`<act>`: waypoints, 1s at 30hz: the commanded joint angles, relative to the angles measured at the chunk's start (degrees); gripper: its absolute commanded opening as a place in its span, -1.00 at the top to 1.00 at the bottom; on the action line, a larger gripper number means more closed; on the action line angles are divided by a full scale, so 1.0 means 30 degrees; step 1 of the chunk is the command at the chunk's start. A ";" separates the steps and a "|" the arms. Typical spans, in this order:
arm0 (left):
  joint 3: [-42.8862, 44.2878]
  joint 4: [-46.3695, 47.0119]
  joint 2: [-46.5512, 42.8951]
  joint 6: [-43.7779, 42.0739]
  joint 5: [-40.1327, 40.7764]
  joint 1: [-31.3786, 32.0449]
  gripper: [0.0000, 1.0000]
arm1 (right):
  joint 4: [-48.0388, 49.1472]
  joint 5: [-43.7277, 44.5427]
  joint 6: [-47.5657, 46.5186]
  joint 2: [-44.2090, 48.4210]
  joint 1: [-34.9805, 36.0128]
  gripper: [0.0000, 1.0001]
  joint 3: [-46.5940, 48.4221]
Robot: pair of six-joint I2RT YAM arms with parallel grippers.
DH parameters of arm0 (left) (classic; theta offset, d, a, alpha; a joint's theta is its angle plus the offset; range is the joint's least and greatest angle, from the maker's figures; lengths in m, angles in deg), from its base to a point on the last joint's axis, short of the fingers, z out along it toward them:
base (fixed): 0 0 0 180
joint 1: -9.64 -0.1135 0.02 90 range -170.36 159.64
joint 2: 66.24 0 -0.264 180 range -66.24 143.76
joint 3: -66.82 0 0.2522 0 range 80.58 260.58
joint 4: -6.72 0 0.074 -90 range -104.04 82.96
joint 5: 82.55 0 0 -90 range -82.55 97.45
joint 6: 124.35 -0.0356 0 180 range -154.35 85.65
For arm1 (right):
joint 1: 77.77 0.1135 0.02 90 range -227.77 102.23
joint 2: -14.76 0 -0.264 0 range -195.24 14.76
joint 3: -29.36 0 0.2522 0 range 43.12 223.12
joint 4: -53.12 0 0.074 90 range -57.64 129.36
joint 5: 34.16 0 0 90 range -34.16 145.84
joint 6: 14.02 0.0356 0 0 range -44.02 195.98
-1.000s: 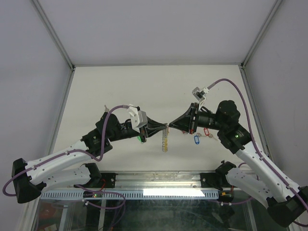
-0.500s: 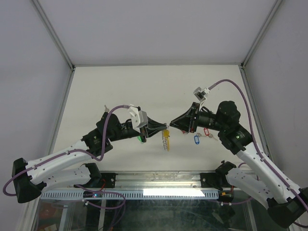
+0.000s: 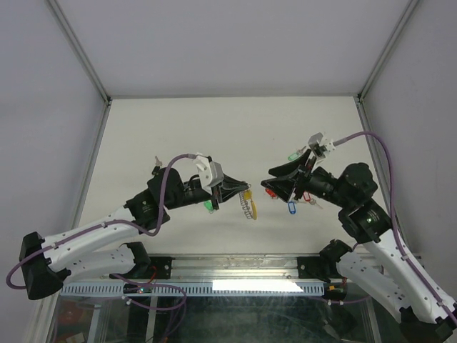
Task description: Put the keys on the keyring
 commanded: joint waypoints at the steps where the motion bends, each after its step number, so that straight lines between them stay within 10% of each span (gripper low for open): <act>1: 0.0668 0.0560 0.0257 0.0605 0.1316 -0.0279 1.00 | -0.0072 0.0581 -0.1391 -0.0060 -0.0049 -0.19 -0.0026; 13: 0.0990 -0.0040 0.1089 0.1858 0.3407 -0.0814 1.00 | -0.3406 -0.0729 -0.3304 -0.2383 0.0291 -0.29 0.1086; 30: 0.1019 -0.0504 0.1112 0.2176 0.3682 -0.1188 1.00 | -0.1930 0.6306 -0.3167 -0.4120 0.5340 -0.06 0.0800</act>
